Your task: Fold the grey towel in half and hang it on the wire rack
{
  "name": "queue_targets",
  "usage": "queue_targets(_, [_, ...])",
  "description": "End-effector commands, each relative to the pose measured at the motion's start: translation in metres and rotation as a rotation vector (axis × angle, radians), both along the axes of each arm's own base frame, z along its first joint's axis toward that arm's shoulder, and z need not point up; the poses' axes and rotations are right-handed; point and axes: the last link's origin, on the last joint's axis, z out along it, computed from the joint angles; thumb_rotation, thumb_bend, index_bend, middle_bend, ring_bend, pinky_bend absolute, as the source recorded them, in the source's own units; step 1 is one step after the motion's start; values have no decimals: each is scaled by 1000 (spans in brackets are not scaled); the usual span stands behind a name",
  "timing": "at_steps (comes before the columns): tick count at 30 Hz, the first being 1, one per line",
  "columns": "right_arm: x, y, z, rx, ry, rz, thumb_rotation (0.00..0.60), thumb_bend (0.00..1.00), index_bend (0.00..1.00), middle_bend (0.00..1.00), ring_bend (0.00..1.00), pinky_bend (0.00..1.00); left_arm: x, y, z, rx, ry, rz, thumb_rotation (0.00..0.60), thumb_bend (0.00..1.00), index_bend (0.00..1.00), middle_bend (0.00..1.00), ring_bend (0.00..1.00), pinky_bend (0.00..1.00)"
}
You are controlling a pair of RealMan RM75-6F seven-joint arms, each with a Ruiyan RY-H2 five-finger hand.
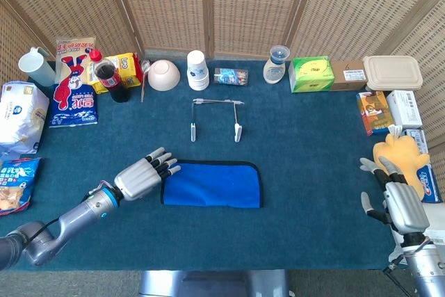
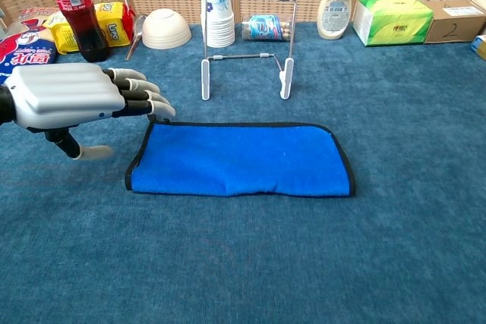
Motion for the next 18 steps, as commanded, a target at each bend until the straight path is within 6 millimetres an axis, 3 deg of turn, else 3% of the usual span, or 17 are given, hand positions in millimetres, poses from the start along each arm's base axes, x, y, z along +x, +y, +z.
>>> queue_targets(1, [0, 0, 0, -2, 0, -2, 600, 503, 115, 253, 27, 0, -6, -1, -5, -2, -4, -10, 600, 475, 5, 89, 0, 0])
queue_targets(18, [-1, 1, 1, -8, -9, -15, 600, 503, 114, 252, 28, 0, -8, 4, -29, 11, -9, -87, 600, 454, 0, 65, 0, 0])
